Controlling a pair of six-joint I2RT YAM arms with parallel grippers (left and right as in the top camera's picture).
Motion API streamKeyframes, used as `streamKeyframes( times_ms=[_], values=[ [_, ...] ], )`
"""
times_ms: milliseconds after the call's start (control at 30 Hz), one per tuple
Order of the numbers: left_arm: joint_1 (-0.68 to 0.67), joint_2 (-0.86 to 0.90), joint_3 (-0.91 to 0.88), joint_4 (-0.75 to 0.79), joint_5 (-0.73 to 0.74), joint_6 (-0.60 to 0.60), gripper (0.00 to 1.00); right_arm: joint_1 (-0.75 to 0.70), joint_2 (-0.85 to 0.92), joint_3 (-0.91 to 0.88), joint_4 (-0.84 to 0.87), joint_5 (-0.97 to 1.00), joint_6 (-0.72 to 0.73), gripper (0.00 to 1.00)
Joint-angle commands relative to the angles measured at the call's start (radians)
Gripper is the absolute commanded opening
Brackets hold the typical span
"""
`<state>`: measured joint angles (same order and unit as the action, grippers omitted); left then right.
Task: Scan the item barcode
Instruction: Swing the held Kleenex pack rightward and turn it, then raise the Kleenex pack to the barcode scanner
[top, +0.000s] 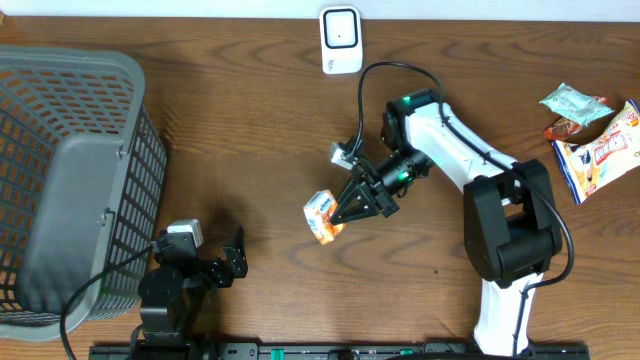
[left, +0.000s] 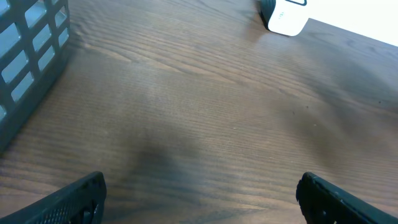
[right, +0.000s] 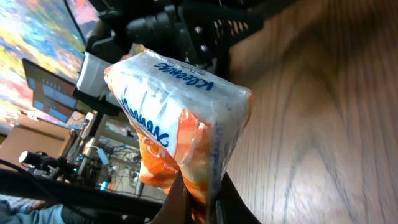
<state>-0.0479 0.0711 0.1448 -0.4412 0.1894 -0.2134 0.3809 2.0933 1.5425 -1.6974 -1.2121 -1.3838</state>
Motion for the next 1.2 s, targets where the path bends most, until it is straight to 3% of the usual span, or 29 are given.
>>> streamKeyframes(
  times_ms=[0, 200, 333, 400, 500, 600, 667, 800, 1167],
  values=[
    [-0.003, -0.002, -0.014, -0.015, 0.009, -0.01, 0.98, -0.03, -0.029, -0.001, 0.002, 0.043, 0.056, 0.01],
    [-0.003, -0.002, -0.014, -0.015, 0.009, -0.01, 0.98, -0.095, -0.029, -0.001, 0.037, 0.044, 0.064, 0.01],
    [-0.003, -0.002, -0.014, -0.015, 0.009, -0.01, 0.98, -0.142, -0.029, -0.001, 0.156, 0.109, 0.134, 0.01],
    [-0.003, -0.002, -0.014, -0.015, 0.009, -0.01, 0.98, -0.159, -0.029, -0.001, 0.273, 0.166, 0.247, 0.02],
    [-0.003, -0.002, -0.014, -0.015, 0.009, -0.01, 0.98, -0.166, -0.029, -0.001, 0.495, 0.299, 0.557, 0.01],
    [-0.003, -0.002, -0.014, -0.015, 0.009, -0.01, 0.98, -0.159, -0.029, -0.001, 0.707, 0.535, 0.861, 0.01],
    [-0.003, -0.002, -0.014, -0.015, 0.009, -0.01, 0.98, -0.147, -0.029, 0.002, 0.794, 0.69, 0.974, 0.01],
    [-0.003, -0.002, -0.014, -0.015, 0.009, -0.01, 0.98, -0.123, -0.029, 0.022, 0.83, 0.88, 0.988, 0.01],
    [-0.003, -0.002, -0.014, -0.015, 0.009, -0.01, 0.98, -0.047, -0.029, 0.028, 1.046, 1.143, 1.013, 0.01]
  ],
)
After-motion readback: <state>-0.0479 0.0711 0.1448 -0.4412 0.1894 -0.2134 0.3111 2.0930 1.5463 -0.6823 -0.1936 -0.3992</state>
